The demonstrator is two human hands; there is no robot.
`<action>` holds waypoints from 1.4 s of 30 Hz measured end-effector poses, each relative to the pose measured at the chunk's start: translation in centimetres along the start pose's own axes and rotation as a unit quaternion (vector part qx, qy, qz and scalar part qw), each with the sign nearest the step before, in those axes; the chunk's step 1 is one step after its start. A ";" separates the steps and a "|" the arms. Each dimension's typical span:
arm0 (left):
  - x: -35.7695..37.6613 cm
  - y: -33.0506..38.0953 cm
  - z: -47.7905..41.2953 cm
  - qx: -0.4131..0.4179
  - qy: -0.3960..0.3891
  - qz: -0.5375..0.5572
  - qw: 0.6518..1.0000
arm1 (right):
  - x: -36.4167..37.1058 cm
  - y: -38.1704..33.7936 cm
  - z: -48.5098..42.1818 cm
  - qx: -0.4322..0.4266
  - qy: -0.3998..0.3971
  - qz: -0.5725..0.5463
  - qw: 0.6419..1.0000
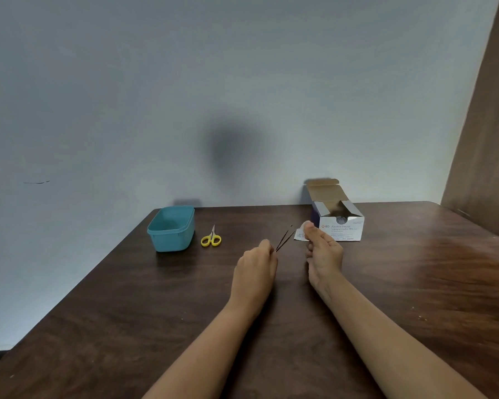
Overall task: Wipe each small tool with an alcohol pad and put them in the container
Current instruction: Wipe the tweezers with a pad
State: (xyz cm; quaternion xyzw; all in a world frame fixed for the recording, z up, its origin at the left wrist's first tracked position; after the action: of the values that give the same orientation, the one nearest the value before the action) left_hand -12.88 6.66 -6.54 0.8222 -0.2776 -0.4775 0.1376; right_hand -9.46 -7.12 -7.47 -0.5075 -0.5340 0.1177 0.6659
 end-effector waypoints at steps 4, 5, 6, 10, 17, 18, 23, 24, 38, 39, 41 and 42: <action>-0.4 -0.7 -0.1 -0.058 0.001 0.087 0.995 | -0.2 0.2 -0.5 0.021 -0.021 -0.026 0.999; -0.4 -0.9 -0.2 -0.069 -0.001 0.102 0.992 | -0.2 0.3 -0.6 0.023 -0.029 -0.022 0.999; -0.4 -1.0 -0.2 -0.075 -0.004 0.113 0.991 | -0.1 0.3 -0.5 0.022 -0.037 -0.015 0.999; -0.2 -1.0 -0.2 -0.078 -0.010 0.131 0.988 | 0.2 0.1 -0.2 0.015 -0.057 0.003 0.998; -0.2 -1.0 -0.2 -0.071 -0.015 0.144 0.987 | 0.2 0.0 0.0 0.010 -0.070 0.011 0.997; -0.2 -1.0 -0.2 -0.070 -0.017 0.145 0.987 | 0.2 0.0 0.0 0.008 -0.074 0.013 0.997; -0.1 -1.1 -0.3 -0.073 -0.016 0.150 0.986 | 0.2 0.1 -0.3 0.018 -0.069 0.014 0.997; -0.1 -1.1 -0.3 -0.073 -0.016 0.153 0.985 | 0.2 0.1 -0.4 0.020 -0.067 0.012 0.997; -0.1 -1.3 -0.3 -0.080 -0.027 0.175 0.981 | 0.1 0.3 -0.7 0.032 -0.061 -0.002 0.998; -0.1 -1.3 -0.3 -0.080 -0.028 0.174 0.981 | 0.1 0.3 -0.8 0.032 -0.061 -0.002 0.998; -0.2 -1.3 -0.3 -0.081 -0.025 0.172 0.981 | 0.1 0.3 -0.8 0.032 -0.066 -0.002 0.997; -0.2 -1.3 -0.3 -0.082 -0.024 0.169 0.982 | 0.1 0.3 -0.8 0.031 -0.070 0.000 0.997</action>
State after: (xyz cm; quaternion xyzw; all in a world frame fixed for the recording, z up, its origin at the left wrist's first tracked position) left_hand -12.26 7.77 -6.90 0.7378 -0.3761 -0.4878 0.2764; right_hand -8.68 -7.38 -7.58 -0.4769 -0.5754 0.1693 0.6425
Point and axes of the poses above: each hand's wrist, its own z-axis away from the middle knuckle, its own x-axis out of the palm, y = z × x, the point moved 2 cm from there along -z, towards the middle knuckle, and after that the axes turned 7 degrees about -x, right-handed, at the moved point
